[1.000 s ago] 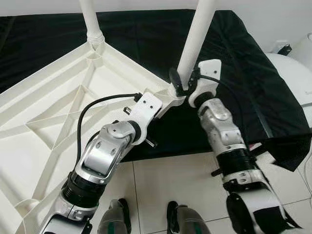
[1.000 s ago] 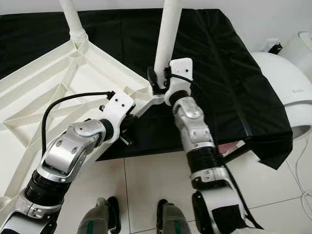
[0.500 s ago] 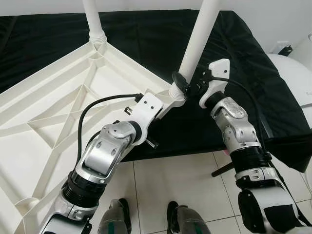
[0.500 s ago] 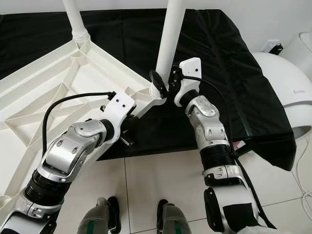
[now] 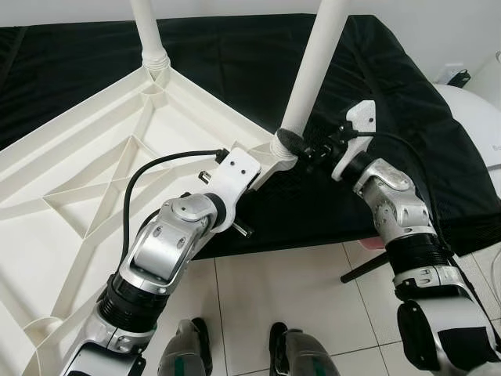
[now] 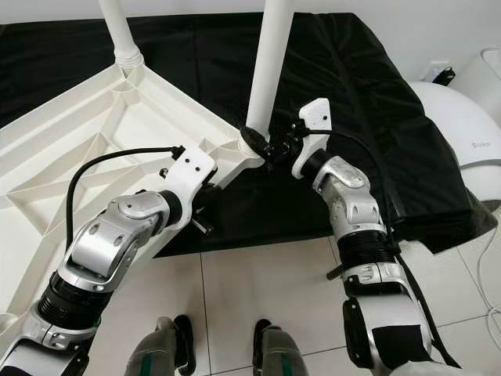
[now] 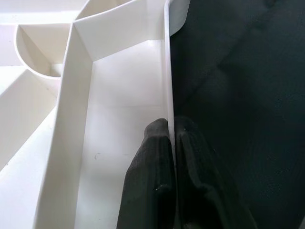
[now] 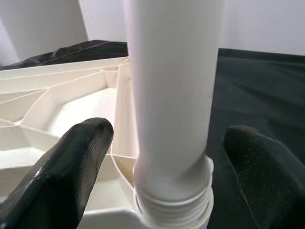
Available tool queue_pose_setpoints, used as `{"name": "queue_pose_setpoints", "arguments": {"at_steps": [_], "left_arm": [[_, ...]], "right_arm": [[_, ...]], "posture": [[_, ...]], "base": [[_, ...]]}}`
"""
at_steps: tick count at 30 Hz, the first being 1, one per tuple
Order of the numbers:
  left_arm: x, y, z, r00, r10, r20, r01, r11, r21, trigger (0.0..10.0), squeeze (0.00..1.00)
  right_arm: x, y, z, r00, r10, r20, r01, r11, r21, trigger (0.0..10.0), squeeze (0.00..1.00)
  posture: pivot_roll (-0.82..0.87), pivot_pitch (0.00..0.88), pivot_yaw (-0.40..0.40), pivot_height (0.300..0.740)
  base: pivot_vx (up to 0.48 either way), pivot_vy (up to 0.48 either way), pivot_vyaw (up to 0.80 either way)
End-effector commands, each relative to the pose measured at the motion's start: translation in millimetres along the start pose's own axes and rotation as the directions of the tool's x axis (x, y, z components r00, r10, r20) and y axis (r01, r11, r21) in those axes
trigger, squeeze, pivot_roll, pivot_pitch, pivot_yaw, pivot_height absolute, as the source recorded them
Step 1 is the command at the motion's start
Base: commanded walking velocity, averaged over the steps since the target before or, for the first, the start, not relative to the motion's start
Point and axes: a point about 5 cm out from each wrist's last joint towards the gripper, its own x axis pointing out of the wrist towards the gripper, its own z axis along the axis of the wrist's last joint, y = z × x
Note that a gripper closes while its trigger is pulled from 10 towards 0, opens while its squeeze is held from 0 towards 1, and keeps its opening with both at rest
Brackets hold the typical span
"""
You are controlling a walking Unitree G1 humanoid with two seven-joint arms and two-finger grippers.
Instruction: Building children table
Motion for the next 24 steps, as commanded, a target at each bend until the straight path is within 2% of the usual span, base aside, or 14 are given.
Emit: {"name": "queue_pose_setpoints", "arguments": {"at_steps": [1,12,24], "left_arm": [[-0.9,4.5,-3,0.999,0.034,-0.021,-0.034,0.999,0.004,10.0,0.0],[-1.1,2.6,-2,0.999,0.028,-0.018,-0.028,1.0,0.003,10.0,0.0],[-0.8,0.9,-1,1.0,0.021,-0.014,-0.021,1.0,0.006,10.0,0.0]], "right_arm": [[-0.7,1.4,-4,0.999,0.04,-0.016,-0.04,0.999,0.006,10.0,0.0],[6.2,-2.8,-3,0.998,0.067,-0.007,-0.068,0.996,-0.054,10.0,0.0],[16.7,-3.6,-2,0.998,0.069,0.014,-0.068,0.996,-0.055,10.0,0.0]], "posture": [[-0.09,0.234,-0.006,0.74],[-0.08,0.226,-0.007,0.74],[-0.08,0.217,-0.006,0.74]], "base": [[0.0,0.0,0.0],[0.0,0.0,0.0],[0.0,0.0,0.0]]}}
